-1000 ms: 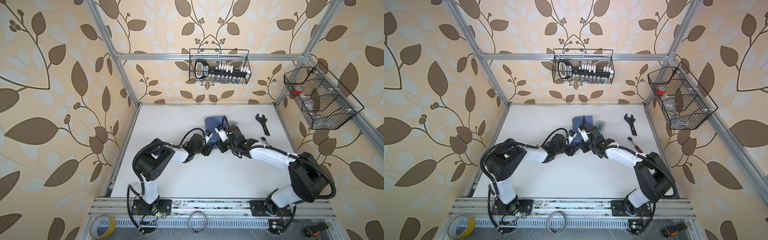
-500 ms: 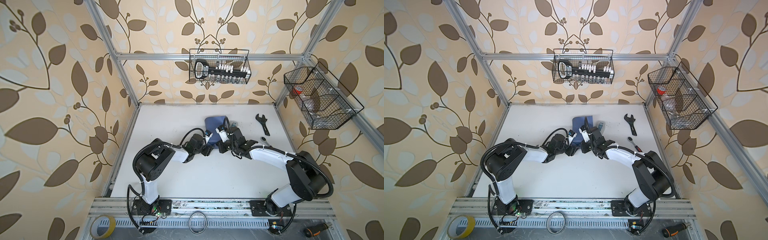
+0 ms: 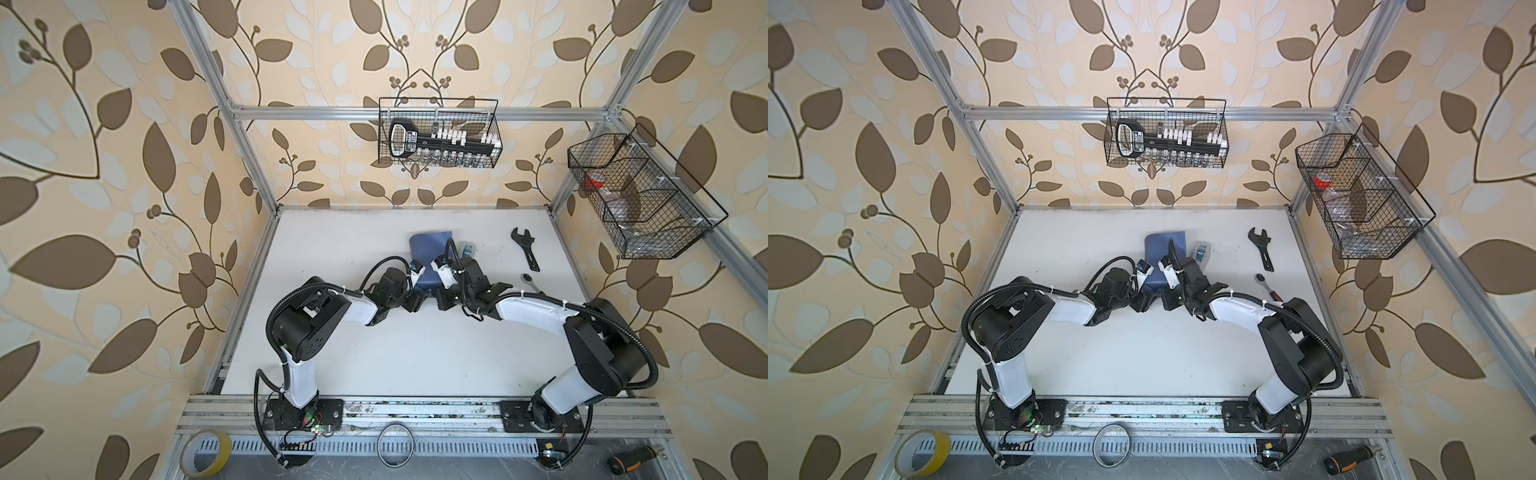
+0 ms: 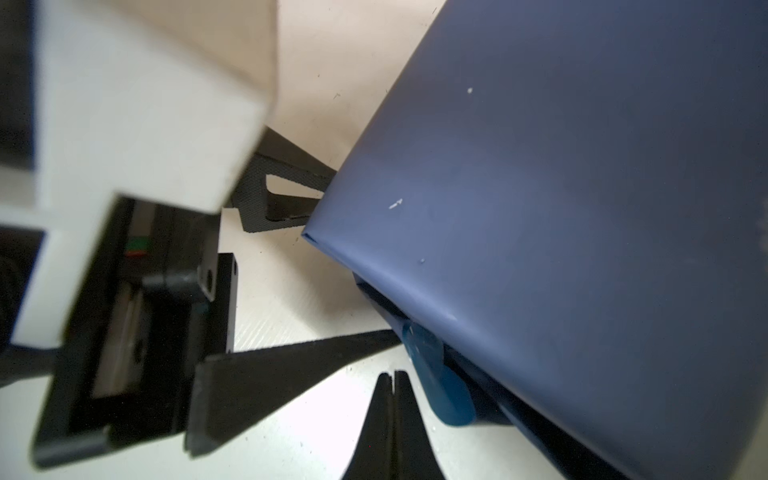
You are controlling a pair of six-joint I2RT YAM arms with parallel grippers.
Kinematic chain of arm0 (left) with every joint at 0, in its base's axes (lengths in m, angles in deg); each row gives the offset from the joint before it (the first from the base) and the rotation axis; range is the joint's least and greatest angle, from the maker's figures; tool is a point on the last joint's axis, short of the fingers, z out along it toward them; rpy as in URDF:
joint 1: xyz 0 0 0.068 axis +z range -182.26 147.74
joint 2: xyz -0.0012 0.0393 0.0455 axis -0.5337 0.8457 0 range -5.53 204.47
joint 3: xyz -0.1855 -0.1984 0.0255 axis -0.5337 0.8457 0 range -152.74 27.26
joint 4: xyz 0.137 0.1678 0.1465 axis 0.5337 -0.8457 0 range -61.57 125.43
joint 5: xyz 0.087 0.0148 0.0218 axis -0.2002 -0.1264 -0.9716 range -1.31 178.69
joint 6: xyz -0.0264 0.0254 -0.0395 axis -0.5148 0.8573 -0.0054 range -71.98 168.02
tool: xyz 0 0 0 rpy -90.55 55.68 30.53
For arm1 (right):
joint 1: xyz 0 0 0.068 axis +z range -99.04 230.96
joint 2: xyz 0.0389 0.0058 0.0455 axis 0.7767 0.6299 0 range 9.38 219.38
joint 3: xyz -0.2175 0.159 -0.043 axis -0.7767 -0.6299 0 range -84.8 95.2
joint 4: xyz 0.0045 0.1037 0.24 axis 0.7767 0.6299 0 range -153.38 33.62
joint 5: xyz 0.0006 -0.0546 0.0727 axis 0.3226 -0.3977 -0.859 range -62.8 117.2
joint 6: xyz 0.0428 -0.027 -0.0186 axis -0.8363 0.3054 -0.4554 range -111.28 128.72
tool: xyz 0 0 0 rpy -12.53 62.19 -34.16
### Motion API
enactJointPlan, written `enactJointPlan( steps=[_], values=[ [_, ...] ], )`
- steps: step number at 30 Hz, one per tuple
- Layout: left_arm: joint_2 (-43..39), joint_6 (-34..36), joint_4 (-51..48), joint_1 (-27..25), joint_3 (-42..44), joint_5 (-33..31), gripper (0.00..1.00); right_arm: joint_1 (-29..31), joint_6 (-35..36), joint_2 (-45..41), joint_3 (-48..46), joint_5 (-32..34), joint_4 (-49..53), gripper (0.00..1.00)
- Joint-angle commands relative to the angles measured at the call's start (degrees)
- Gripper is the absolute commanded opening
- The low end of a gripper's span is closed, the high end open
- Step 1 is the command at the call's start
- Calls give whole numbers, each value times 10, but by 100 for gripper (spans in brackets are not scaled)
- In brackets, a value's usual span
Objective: Wrap the gift box in paper
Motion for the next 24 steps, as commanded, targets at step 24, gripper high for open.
enactJointPlan(
  steps=[24],
  values=[
    [-1, -2, 13, 4, -19, 1, 70, -15, -10, 50, 27, 38, -46, 6]
  ],
)
